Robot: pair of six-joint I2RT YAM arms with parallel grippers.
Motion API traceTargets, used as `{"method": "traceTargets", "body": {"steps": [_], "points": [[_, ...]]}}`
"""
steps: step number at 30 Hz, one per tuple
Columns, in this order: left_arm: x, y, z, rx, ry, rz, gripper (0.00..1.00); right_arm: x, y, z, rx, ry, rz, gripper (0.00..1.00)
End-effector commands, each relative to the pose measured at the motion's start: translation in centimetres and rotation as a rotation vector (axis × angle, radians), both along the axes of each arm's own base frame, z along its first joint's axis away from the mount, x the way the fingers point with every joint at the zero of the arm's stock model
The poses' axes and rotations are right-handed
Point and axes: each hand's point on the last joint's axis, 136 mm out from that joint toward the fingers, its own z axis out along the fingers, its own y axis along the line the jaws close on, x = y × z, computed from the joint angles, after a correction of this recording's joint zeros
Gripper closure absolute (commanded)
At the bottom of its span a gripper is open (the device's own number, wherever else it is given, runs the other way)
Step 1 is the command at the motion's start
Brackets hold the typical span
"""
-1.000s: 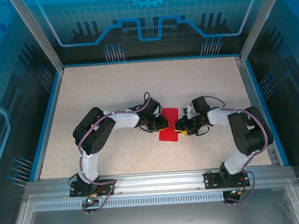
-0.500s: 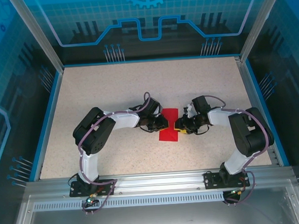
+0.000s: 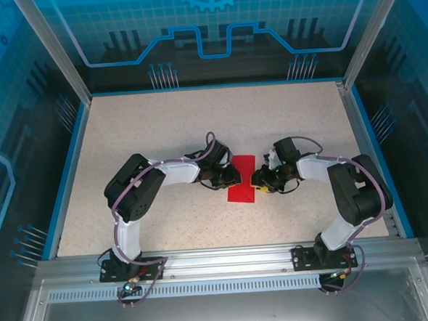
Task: Fold a paper plane with a square sheet of paper (pick it up from the middle)
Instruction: Fold the triangle a second time at the center of the table, then turn over the paper at the center of the table.
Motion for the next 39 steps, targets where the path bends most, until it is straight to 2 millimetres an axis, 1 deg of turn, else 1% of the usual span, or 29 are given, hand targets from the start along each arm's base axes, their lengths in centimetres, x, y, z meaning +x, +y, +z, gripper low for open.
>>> {"method": "traceTargets", "body": {"steps": [1, 5, 12, 15, 25, 33, 39], "points": [[-0.6, 1.1, -0.6, 0.058, 0.015, 0.011, 0.82, 0.1, 1.4, 0.4, 0.032, -0.002, 0.039, 0.68], [-0.5, 1.1, -0.5, 0.053, 0.013, 0.012, 0.82, 0.1, 1.4, 0.1, 0.023, 0.009, 0.038, 0.68], [-0.4, 1.2, 0.1, 0.041, -0.008, 0.025, 0.82, 0.3, 1.7, 0.5, 0.042, 0.008, 0.032, 0.69], [-0.3, 1.2, 0.0, 0.032, -0.008, 0.031, 0.82, 0.3, 1.7, 0.3, 0.042, 0.013, 0.023, 0.69], [0.0, 1.2, 0.5, 0.01, -0.014, 0.044, 0.82, 0.2, 1.6, 0.7, 0.078, -0.004, 0.003, 0.76], [-0.3, 1.3, 0.0, -0.001, 0.003, 0.058, 0.81, 0.2, 1.6, 0.8, 0.103, -0.013, -0.007, 0.79], [-0.1, 1.3, 0.3, -0.003, -0.002, 0.06, 0.81, 0.3, 1.6, 1.1, 0.113, -0.025, -0.007, 0.81]]}}
